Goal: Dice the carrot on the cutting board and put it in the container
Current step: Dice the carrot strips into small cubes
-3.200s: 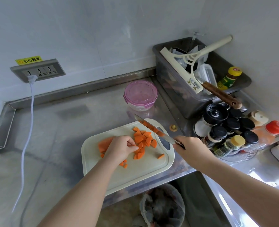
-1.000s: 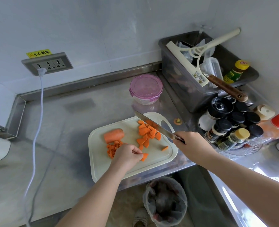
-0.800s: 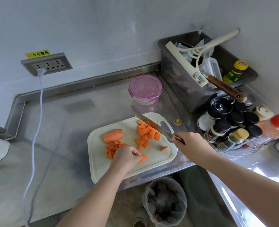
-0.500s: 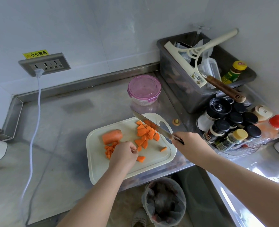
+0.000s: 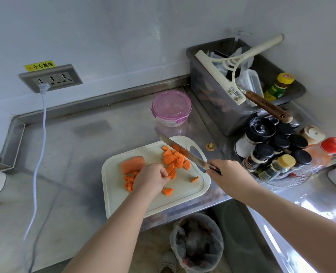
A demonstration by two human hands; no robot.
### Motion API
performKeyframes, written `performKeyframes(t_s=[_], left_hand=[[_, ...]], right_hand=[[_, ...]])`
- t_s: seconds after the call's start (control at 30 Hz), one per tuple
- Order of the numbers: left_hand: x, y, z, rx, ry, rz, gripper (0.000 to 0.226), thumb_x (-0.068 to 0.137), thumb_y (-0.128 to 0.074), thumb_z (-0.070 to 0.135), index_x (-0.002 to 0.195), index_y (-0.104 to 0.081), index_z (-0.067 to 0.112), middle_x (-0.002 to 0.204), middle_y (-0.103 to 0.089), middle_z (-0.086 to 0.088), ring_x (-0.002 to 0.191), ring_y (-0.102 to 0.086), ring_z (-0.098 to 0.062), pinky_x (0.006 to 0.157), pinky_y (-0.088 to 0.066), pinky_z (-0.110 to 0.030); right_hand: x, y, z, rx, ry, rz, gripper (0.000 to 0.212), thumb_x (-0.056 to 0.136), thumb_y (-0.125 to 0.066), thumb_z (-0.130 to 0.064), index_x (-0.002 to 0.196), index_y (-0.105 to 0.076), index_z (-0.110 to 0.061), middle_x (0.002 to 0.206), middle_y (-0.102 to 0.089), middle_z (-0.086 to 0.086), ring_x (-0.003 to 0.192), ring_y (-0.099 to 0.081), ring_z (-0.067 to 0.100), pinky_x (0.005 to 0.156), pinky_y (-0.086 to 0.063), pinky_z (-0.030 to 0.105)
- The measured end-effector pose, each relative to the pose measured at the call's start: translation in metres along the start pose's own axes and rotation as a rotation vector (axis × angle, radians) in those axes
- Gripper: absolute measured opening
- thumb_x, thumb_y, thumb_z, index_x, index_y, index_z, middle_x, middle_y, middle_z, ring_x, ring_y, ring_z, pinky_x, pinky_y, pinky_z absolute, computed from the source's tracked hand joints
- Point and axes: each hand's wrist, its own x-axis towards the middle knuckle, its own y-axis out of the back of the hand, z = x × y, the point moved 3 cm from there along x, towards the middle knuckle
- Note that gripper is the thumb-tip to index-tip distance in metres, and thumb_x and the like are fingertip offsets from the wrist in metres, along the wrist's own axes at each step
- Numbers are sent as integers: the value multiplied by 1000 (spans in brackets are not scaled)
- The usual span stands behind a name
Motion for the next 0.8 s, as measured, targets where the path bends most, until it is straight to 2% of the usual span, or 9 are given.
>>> performKeyframes(t_s=[0.07, 0.17, 0.4, 0.5, 0.57, 0.67, 0.73, 0.8], left_hand=[[-3, 4, -5, -100, -31, -63, 6, 84, -70, 23, 84, -64, 23, 79, -64, 8, 78, -60, -13, 70, -48, -25], [-9, 0, -10, -73, -59, -140, 13, 83, -72, 22, 77, -61, 26, 72, -59, 13, 77, -60, -11, 70, -46, -24], [-18, -7, -11, -28, -72, -129, 4, 85, -69, 24, 85, -65, 24, 83, -62, 10, 84, -60, -9, 76, -50, -27], [-19, -7, -11, -23, -78, -79, 6, 89, -65, 24, 95, -66, 24, 96, -66, 9, 91, -61, -9, 80, -52, -27], [-20, -7, -11, 1, -126, -64, 20, 90, -62, 24, 110, -63, 25, 111, -63, 9, 99, -59, -9, 83, -50, -26], [-26, -12, -11, 201, -277, -78, 39, 89, -61, 29, 127, -52, 29, 127, -51, 9, 114, -52, -13, 91, -45, -30], [-31, -20, -10, 308, -353, -66, 40, 90, -58, 28, 128, -49, 28, 130, -46, 8, 118, -49, -17, 94, -43, -31], [-33, -24, -8, 319, -373, -33, 35, 91, -55, 23, 125, -50, 26, 128, -46, 7, 116, -49, -18, 94, -42, -31]], right_hand=[[0, -1, 2, -1, 4, 8, 24, 100, -44, -25, 114, -63, -20, 60, -41, -11, 53, -38, 3, 48, -26, 18], [-1, -3, 3, -5, 2, 5, 24, 100, -44, -24, 116, -62, -20, 61, -42, -10, 54, -39, 4, 48, -28, 18], [-2, -3, -1, -4, 7, -7, 23, 101, -43, -25, 112, -62, -20, 61, -44, -9, 54, -41, 6, 46, -28, 18], [-3, -3, 0, -15, 13, -15, 21, 100, -43, -25, 110, -61, -21, 61, -44, -9, 54, -41, 6, 47, -27, 18], [-5, -4, 1, -17, 19, -31, 15, 101, -44, -25, 96, -58, -26, 61, -43, -9, 53, -40, 5, 47, -27, 17], [-7, -6, 3, -27, 19, -34, 36, 100, -44, -23, 67, -38, -36, 59, -43, -8, 53, -39, 6, 48, -28, 21], [-7, -8, 4, -16, 11, -27, 41, 99, -45, -22, 63, -34, -38, 59, -43, -7, 53, -39, 7, 49, -29, 23], [-8, -8, 3, -15, 7, -29, 42, 99, -46, -23, 62, -32, -37, 58, -43, -7, 53, -38, 7, 49, -28, 23]])
